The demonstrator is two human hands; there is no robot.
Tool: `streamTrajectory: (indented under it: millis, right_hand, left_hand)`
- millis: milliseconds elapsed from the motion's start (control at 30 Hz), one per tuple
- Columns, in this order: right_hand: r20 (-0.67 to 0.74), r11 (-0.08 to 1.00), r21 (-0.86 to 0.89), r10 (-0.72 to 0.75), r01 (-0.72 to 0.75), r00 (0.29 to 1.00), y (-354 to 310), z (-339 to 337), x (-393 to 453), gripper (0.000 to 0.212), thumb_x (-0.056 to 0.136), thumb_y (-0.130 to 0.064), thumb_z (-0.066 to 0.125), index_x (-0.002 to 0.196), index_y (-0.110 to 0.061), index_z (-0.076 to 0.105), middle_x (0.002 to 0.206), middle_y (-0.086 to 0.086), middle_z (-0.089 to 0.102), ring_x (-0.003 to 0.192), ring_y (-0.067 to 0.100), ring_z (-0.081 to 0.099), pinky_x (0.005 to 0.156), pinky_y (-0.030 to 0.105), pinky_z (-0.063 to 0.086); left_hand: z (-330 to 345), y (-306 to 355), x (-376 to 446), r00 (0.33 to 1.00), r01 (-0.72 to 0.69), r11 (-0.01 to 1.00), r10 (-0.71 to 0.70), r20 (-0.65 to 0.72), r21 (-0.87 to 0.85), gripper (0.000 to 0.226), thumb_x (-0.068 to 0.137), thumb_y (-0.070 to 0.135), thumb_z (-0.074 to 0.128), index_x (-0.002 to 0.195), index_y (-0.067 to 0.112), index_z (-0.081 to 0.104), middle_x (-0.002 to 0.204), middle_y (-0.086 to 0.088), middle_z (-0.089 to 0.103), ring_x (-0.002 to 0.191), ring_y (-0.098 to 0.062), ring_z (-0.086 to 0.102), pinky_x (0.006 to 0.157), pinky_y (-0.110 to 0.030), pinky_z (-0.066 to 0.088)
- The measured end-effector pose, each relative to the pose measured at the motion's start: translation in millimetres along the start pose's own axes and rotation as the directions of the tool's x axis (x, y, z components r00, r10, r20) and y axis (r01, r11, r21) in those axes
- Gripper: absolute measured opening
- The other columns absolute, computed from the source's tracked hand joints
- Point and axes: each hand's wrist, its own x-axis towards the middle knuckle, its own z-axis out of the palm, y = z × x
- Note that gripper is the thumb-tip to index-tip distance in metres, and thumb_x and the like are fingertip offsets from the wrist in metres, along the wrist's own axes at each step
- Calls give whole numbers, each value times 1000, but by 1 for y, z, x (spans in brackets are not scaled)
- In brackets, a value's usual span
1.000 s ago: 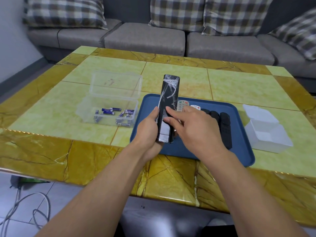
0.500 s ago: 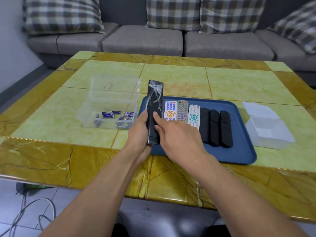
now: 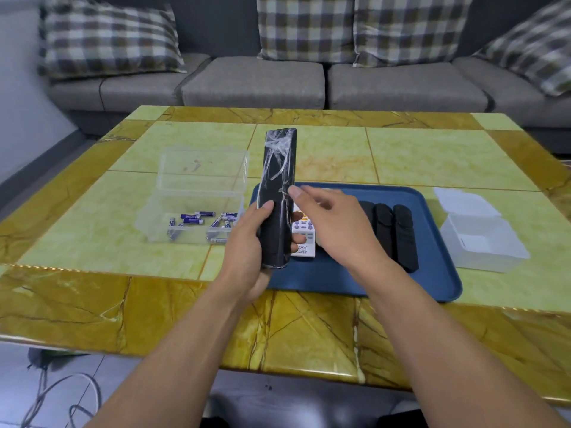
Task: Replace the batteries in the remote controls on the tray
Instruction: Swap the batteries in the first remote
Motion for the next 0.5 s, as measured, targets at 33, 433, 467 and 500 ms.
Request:
streamTrajectory:
  millis: [33, 433, 467, 500]
  right_hand:
    - [30, 998, 68, 15, -17, 999, -1, 0, -1, 33, 92, -57, 59, 108, -33, 75, 103, -15, 71, 103, 2, 64, 91, 25, 48]
    - [19, 986, 153, 60, -62, 998, 2, -8, 2, 15, 96, -36, 63, 98, -29, 76, 105, -15, 72, 84, -12, 64, 62, 4, 43]
    - [25, 985, 165, 51, -55, 998, 2, -8, 2, 13, 96, -34, 63, 97, -29, 75, 104, -12, 72, 73, -15, 63, 55, 2, 41]
    - [36, 981, 186, 45, -51, 998, 2, -8, 1, 13, 95, -32, 65, 98, -26, 76, 102, -10, 73, 65, -14, 63, 51, 1, 40]
  left_hand:
    - [1, -1, -1, 1000, 10, 1000, -10, 12, 10, 33, 104, 27, 47, 121, 3, 61, 96, -12, 73, 63, -27, 63, 51, -27, 50]
    - [4, -9, 4, 999, -11, 999, 10, 54, 34, 49, 109, 42, 32, 123, 11, 67, 94, -13, 73, 74, -31, 67, 64, -38, 51]
    - [4, -10, 5, 999, -4, 1000, 3, 49, 17, 51, 109, 41, 30, 126, 11, 66, 95, -14, 73, 75, -32, 66, 65, -38, 50]
    - [4, -10, 5, 999, -4, 1000, 3, 44, 9, 50, 110, 40, 29, 128, 10, 65, 97, -15, 73, 76, -33, 66, 64, -38, 51]
